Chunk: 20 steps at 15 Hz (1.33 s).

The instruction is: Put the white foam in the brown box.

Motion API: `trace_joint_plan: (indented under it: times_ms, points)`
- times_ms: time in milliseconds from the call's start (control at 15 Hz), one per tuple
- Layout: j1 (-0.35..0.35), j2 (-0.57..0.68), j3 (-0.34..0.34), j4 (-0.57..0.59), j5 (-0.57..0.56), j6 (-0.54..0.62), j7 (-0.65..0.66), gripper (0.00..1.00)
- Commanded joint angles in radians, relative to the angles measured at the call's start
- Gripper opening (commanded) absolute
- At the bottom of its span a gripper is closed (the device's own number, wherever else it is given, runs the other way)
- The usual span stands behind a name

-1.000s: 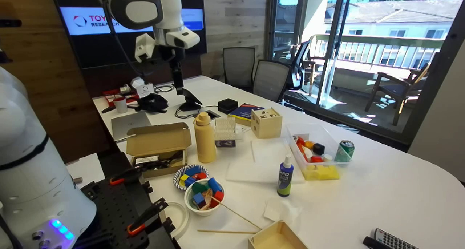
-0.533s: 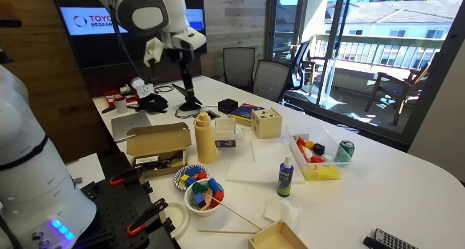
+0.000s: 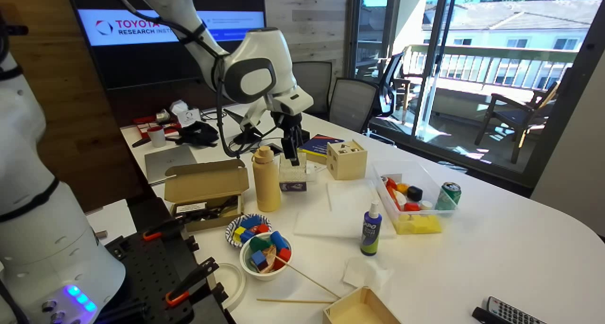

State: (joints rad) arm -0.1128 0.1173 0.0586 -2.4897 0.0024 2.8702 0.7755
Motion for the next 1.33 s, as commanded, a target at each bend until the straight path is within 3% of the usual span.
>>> trace_joint_plan:
  times_ms: [0, 267, 800, 1000, 1267]
  points:
    - [0.102, 0.18, -0.073, 0.101, 0.029, 0.007, 0.087, 1.0]
    - [0.102, 0.338, -0.074, 0.172, 0.161, 0.013, 0.001, 1.0]
    - [-0.139, 0.483, 0.071, 0.271, 0.466, 0.058, -0.4, 1.0]
    - [-0.227, 0.549, 0.121, 0.331, 0.535, 0.055, -0.531, 1.0]
    - [-0.29, 0.635, 0.167, 0.404, 0.581, 0.065, -0.623, 1.0]
